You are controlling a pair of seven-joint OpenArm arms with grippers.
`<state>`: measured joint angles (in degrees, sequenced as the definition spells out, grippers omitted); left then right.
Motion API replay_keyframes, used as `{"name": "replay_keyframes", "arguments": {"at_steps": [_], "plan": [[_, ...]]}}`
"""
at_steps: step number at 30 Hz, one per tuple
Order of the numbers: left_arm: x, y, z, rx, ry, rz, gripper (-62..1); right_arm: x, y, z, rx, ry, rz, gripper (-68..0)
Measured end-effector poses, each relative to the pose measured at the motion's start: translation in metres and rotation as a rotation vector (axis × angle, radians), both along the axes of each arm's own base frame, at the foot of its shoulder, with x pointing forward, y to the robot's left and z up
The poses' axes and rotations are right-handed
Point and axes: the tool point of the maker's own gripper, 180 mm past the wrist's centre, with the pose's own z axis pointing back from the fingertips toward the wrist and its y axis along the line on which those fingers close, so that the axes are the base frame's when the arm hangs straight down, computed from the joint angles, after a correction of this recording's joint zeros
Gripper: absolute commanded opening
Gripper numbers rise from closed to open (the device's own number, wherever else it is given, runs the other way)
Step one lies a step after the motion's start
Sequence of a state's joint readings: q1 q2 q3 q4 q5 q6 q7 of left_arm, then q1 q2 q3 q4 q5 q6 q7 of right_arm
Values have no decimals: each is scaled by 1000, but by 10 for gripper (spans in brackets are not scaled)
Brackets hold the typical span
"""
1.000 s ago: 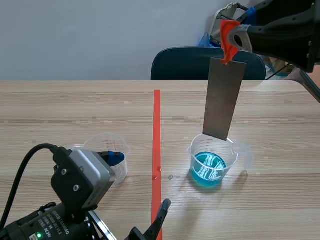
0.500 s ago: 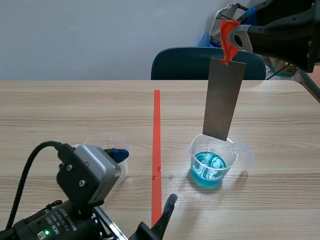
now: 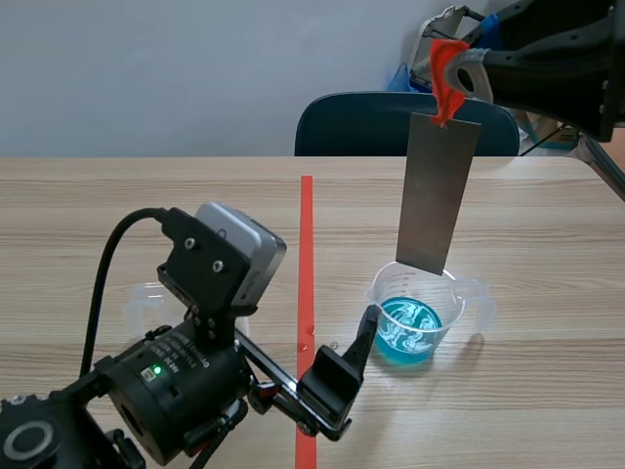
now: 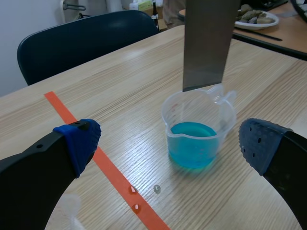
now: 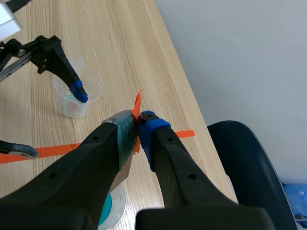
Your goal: Do the redox reaction experiment
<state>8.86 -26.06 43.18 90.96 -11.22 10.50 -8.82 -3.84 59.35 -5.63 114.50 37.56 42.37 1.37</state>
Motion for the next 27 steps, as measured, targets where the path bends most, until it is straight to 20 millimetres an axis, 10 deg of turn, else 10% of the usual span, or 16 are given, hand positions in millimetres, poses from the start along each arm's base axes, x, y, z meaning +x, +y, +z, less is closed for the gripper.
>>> {"name": "replay_keyframes", "arguments": {"at_steps": [6, 13, 27], "plan": [[4, -3, -10, 25, 25, -44, -331, 0, 0, 0, 0, 0, 0, -667], [25, -7, -32, 48, 55, -14, -531, 0, 0, 0, 0, 0, 0, -667], [52, -51, -20, -5, 15, -59, -569, 0, 0, 0, 0, 0, 0, -667]]}}
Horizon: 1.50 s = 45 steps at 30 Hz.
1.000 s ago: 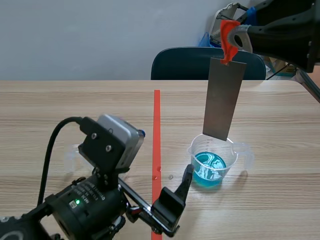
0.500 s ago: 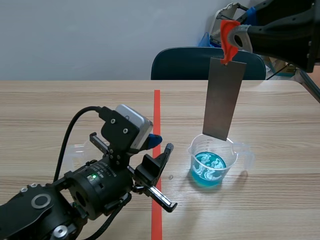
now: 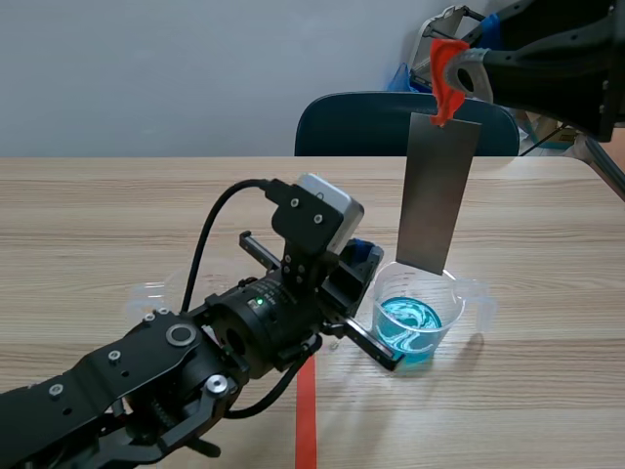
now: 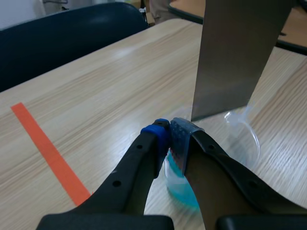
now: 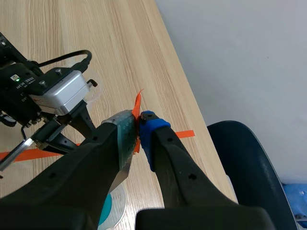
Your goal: Do the redox reaction experiment
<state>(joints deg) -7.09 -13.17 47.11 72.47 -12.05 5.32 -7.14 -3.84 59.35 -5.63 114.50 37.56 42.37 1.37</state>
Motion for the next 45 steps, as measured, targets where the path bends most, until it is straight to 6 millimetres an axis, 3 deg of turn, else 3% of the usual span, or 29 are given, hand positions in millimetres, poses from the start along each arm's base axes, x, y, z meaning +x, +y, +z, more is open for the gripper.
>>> {"name": "replay_keyframes", "arguments": {"at_steps": [7, 35, 45], "plan": [[4, -7, 9, -25, -16, 0, -569, 0, 0, 0, 0, 0, 0, -667], [3, -6, 7, -12, -18, -1, -569, 0, 0, 0, 0, 0, 0, -667], [-4, 47, -30, 47, 70, 106, -569, 0, 0, 0, 0, 0, 0, -667]]}}
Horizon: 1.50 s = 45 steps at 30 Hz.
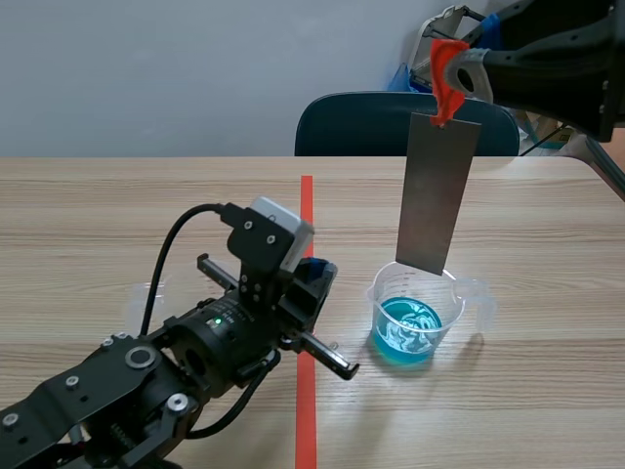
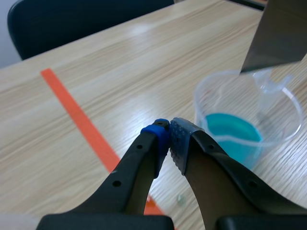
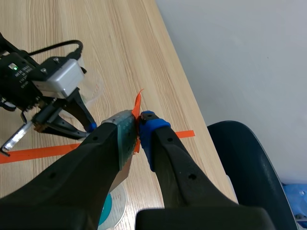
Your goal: Do the redox reaction experiment
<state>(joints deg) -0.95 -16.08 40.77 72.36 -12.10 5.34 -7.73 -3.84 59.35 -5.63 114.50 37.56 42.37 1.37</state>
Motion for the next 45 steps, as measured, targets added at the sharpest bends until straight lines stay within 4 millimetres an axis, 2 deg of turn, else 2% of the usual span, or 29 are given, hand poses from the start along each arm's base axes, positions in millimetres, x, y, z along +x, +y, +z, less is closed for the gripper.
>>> {"name": "replay_keyframes", "arguments": {"at_steps": [6, 15, 21, 26, 28, 32, 34, 39, 45], "plan": [[-24, 34, -13, 33, 36, 32, -569, 0, 0, 0, 0, 0, 0, -667], [-48, 80, 16, 59, 7, 82, -566, 0, 0, 0, 0, 0, 0, -667], [-78, 109, 20, 88, 63, 111, -527, 0, 0, 0, 0, 0, 0, -667], [-103, 132, 19, 131, 101, 128, -394, 0, 0, 0, 0, 0, 0, -667], [-113, 137, 23, 122, 95, 133, -304, 0, 0, 0, 0, 0, 0, -667], [-133, 146, 30, 108, 99, 147, -76, 0, 0, 0, 0, 0, 0, -667], [-142, 150, 34, 100, 97, 151, 10, 0, 0, 0, 0, 0, 0, -667], [-160, 162, 37, 113, 114, 168, 14, 0, 0, 0, 0, 0, 0, -667], [-163, 162, 37, 108, 116, 168, 14, 0, 0, 0, 0, 0, 0, -667]]}}
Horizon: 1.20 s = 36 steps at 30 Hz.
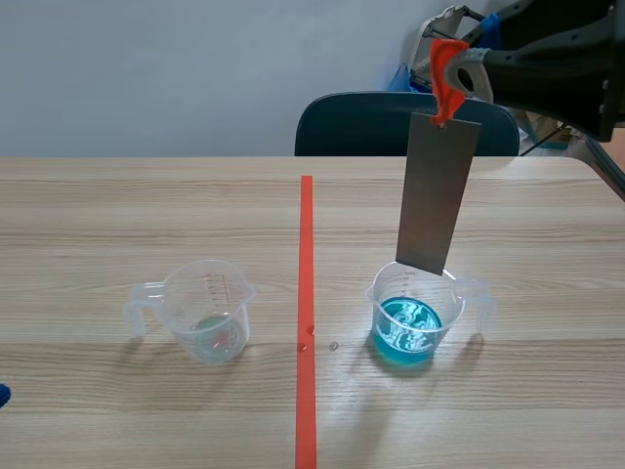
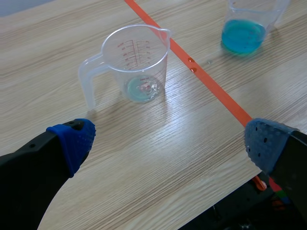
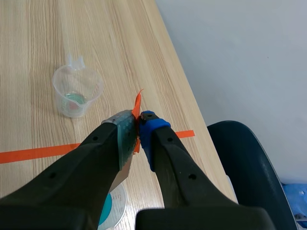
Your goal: Do the redox reaction experiment
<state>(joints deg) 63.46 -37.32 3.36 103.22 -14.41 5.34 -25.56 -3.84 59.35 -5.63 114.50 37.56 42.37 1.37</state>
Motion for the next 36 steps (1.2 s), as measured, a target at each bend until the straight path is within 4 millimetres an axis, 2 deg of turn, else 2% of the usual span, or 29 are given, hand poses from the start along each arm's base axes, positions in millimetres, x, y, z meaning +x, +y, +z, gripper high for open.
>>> {"name": "replay_keyframes", "arguments": {"at_steps": [36], "plan": [[6, 7, 0, -1, -4, 48, 14, 0, 0, 1, 3, -1, 2, -667]]}}
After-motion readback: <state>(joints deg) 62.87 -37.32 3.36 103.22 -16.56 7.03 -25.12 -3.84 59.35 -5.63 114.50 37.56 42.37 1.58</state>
